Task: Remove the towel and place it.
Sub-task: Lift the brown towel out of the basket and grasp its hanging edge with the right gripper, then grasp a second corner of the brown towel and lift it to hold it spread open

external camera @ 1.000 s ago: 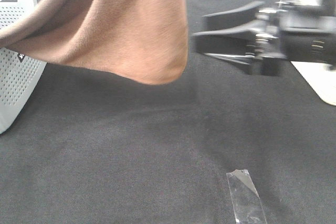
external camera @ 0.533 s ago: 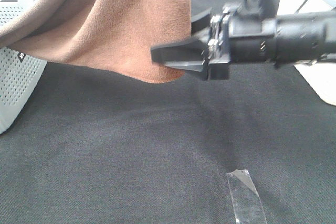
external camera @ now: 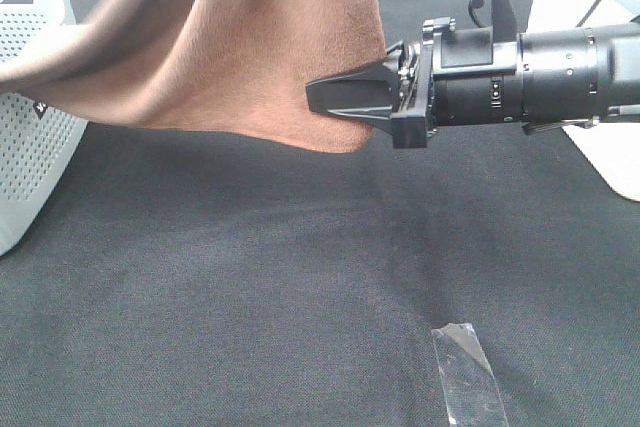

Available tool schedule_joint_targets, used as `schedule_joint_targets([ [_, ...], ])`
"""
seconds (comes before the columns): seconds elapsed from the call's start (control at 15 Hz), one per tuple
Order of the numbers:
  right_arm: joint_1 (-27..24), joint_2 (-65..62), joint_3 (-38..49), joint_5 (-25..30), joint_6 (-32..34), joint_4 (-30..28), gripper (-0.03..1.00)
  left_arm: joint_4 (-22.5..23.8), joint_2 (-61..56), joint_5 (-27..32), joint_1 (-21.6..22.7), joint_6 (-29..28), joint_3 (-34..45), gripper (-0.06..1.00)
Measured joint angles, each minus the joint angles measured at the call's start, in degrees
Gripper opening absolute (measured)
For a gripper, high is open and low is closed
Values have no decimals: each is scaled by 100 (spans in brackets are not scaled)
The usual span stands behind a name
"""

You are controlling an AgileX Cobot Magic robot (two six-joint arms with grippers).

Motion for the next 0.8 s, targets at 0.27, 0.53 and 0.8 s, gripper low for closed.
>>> schedule_joint_targets([
  [0.27, 0, -6, -103, -29, 1730, -281, 0, 521, 0, 1232, 0, -1123, 0, 0],
  [0.53, 0, -625, -1473, -395, 5437, -3369, 0, 1696, 0, 1730, 0, -1461, 0, 0],
  [0.8, 0, -716, -4400, 607, 8612, -7151, 0, 2469, 0, 985, 321, -2217, 0, 0],
])
